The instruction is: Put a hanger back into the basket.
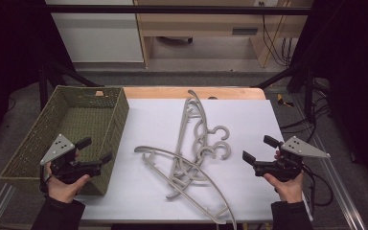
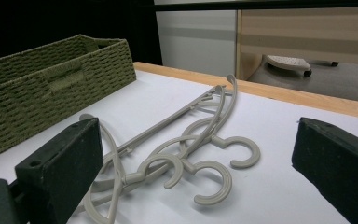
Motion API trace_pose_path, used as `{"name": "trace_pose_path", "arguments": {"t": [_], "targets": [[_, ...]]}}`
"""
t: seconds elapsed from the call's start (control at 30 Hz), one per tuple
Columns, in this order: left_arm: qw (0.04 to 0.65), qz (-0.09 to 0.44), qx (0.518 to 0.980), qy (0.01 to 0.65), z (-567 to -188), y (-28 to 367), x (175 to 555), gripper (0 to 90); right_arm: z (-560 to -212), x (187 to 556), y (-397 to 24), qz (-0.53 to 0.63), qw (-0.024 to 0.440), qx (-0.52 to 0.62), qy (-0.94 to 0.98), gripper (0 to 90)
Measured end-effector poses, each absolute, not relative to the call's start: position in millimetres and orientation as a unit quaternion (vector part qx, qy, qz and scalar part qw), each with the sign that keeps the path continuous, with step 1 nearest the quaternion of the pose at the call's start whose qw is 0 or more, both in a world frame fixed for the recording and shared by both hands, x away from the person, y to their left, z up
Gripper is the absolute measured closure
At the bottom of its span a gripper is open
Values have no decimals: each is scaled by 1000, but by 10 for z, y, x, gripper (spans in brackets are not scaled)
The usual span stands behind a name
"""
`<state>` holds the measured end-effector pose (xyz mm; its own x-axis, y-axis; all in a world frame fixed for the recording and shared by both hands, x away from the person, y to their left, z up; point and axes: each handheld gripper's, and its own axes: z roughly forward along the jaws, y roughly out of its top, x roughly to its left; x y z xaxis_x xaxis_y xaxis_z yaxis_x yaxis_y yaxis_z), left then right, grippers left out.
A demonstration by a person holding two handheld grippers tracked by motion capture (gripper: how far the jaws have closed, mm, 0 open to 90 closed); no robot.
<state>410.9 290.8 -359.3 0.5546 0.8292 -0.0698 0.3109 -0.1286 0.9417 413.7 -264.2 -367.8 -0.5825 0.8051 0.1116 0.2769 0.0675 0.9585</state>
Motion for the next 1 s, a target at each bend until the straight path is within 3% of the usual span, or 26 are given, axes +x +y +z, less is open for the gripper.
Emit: {"name": "trace_pose_path", "arguments": {"t": [0.57, 1.0], "targets": [[521, 247, 715, 397, -3596, 2886, 4102, 64, -3662, 4144, -2496, 527, 223, 387, 723, 43], [518, 248, 716, 396, -3608, 2878, 4110, 62, -3704, 4163, -2224, 480, 180, 371, 775, 84]]}}
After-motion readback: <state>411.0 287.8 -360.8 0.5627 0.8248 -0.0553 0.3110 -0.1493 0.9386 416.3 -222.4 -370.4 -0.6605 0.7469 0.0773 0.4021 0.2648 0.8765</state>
